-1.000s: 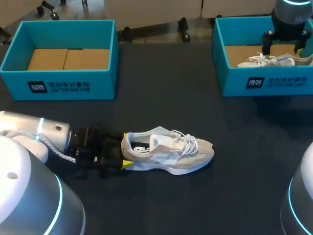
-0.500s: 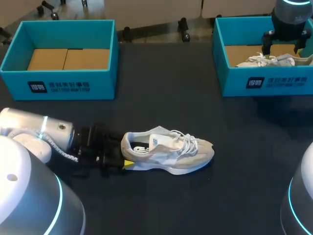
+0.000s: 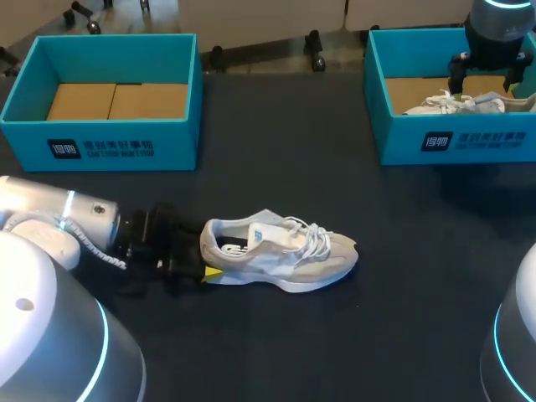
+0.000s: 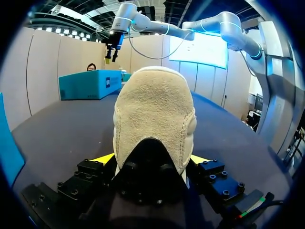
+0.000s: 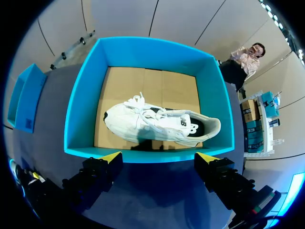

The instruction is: Take the shoe out of the shoebox, open the shoe tongue, remove and reinsert the insole, then place the shoe into the shoebox

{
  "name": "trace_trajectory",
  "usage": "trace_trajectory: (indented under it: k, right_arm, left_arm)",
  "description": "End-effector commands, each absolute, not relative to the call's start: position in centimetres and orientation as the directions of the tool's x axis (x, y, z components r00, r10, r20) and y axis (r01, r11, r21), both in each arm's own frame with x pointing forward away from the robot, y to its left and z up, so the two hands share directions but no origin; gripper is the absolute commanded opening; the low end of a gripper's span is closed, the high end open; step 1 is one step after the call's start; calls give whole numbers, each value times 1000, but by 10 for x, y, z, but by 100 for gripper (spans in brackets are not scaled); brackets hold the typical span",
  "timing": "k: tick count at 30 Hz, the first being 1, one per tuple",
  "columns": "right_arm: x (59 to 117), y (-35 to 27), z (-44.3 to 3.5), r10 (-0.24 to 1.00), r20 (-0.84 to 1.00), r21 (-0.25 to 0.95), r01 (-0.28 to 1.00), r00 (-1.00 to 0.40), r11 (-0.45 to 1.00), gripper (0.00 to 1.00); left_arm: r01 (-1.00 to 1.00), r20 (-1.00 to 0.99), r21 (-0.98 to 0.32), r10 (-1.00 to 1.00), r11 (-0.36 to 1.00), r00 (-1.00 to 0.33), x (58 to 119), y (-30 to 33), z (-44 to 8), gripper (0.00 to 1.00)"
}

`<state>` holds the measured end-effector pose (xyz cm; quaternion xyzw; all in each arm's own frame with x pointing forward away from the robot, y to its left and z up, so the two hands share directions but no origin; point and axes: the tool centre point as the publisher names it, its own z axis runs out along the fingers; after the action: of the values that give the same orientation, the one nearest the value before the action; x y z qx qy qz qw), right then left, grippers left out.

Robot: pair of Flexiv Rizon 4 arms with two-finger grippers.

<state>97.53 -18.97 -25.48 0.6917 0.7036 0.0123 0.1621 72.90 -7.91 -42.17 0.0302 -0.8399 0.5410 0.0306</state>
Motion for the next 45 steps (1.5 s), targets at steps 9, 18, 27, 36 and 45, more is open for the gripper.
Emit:
trace_trajectory:
  k: [9, 18, 27, 36, 45]
  right_arm:
    - [975, -190, -255, 978, -211, 244, 969, 10, 42, 100]
    - [975, -190, -255, 978, -211, 244, 969, 10, 42, 100]
    - [977, -173, -247, 981, -177, 211, 977, 75, -37, 100]
    - [977, -142, -232, 982, -145, 215, 973, 123, -90, 100]
    - [970, -101, -227, 978, -148, 207, 971, 149, -117, 100]
  left_arm:
    - [-87, 93, -900, -6, 427, -996, 733, -73, -424, 0]
    - [-87, 93, -900, -6, 427, -996, 733, -73, -424, 0]
    - [-87, 93, -900, -6, 427, -996, 733, -73, -424, 0]
    - [-87, 93, -900, -6, 427, -996, 733, -73, -424, 0]
    - [-87, 93, -900, -6, 427, -996, 733, -73, -424, 0]
